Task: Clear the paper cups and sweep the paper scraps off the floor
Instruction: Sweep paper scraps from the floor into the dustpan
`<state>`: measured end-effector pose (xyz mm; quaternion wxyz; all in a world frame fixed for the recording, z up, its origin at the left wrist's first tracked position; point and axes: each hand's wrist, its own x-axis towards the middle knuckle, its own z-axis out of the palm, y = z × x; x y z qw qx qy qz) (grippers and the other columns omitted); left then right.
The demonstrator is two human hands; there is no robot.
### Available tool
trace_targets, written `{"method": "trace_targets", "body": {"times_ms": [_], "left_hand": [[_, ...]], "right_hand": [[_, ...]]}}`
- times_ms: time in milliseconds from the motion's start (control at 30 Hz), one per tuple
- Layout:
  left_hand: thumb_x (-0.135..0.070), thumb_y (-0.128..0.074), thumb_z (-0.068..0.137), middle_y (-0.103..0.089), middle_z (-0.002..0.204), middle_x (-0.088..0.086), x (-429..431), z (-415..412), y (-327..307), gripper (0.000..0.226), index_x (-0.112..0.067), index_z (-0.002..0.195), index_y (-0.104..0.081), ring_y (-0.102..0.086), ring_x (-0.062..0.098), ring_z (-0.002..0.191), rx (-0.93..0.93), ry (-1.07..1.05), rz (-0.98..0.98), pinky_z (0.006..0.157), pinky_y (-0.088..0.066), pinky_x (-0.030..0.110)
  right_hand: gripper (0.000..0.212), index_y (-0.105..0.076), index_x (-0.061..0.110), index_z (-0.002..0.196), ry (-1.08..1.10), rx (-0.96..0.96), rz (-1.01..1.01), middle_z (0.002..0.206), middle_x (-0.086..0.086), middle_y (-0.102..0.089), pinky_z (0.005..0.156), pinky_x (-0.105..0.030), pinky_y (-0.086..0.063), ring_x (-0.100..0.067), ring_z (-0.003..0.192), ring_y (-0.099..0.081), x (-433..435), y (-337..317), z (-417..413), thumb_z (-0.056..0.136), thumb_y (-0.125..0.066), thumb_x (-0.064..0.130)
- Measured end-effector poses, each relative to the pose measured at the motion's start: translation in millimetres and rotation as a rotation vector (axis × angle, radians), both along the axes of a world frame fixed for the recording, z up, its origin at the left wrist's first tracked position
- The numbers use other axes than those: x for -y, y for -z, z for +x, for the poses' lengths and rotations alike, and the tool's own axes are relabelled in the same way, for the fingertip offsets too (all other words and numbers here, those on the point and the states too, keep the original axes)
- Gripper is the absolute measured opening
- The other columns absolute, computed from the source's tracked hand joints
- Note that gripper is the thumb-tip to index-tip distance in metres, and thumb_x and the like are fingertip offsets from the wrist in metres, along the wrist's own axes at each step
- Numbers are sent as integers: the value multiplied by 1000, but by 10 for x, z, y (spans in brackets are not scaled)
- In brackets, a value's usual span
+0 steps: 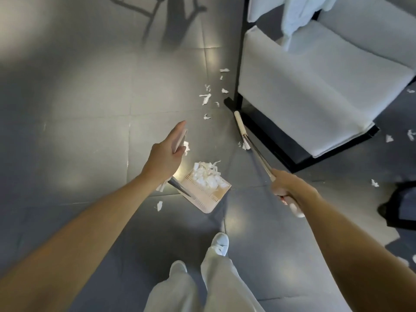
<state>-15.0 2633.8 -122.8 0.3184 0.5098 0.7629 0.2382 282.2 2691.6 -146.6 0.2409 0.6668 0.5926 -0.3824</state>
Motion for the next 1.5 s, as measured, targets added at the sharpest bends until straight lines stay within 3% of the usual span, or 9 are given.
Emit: {"method": "trace_targets", "body": {"times_ms": [200,367,567,767,900,1100,1500], "left_hand": [[-20,-49,99,-62,124,8,12,-90,49,60,-50,145,-26,-57,23,74,-6,-40,-24,74,-44,33],[-17,-48,100,-57,135,4,177,-113,72,58,-41,148,-26,-60,28,93,21,-11,25,78,-41,28],[-16,-48,100,-53,140,3,670,-473,93,58,-38,149,-27,-56,32,114,35,17,76,85,-37,24],[-9,-49,99,-42,148,-6,1515,-1239,-17,57,-32,148,-32,-42,22,133,103,-92,173,96,-28,13],[-9,-48,99,-41,149,-6,2029,-1785,-200,56,-30,148,-31,-42,24,133,67,-36,177,92,-26,10],[-8,-50,98,-40,150,-7,2637,-2468,-389,56,-27,148,-33,-40,23,135,21,-13,207,98,-25,12],[-3,-55,94,-46,145,-5,3876,-3006,-310,58,-21,146,-38,-43,19,133,-13,-99,237,102,-28,13]], "right_hand": [[70,-28,26,147,-24,-147,-241,75,-17,-58,55,-30,-47,-22,55,-51,63,55,-168,87,-49,-3],[74,-25,36,147,30,-199,-370,66,-13,-53,46,-26,-44,-16,46,-46,579,-206,-199,87,-48,-3],[72,-28,34,145,149,-226,-356,67,-11,-53,48,-24,-46,-13,48,-46,1309,-415,-544,88,-52,-1],[63,-33,29,141,219,-331,-357,62,-9,-48,42,-22,-41,-12,44,-42,2183,-644,-1293,90,-51,-3],[69,-31,32,144,284,-378,-340,58,-9,-44,39,-20,-37,-12,40,-38,2792,-766,-1828,89,-49,-6],[70,-32,32,145,343,-411,-293,57,-7,-40,38,-18,-34,-12,38,-35,3290,-996,-2341,89,-47,-8],[67,-34,28,146,327,-424,-231,57,-9,-41,36,-20,-37,-13,38,-36,3950,-1062,-2448,91,-48,-9]]}}
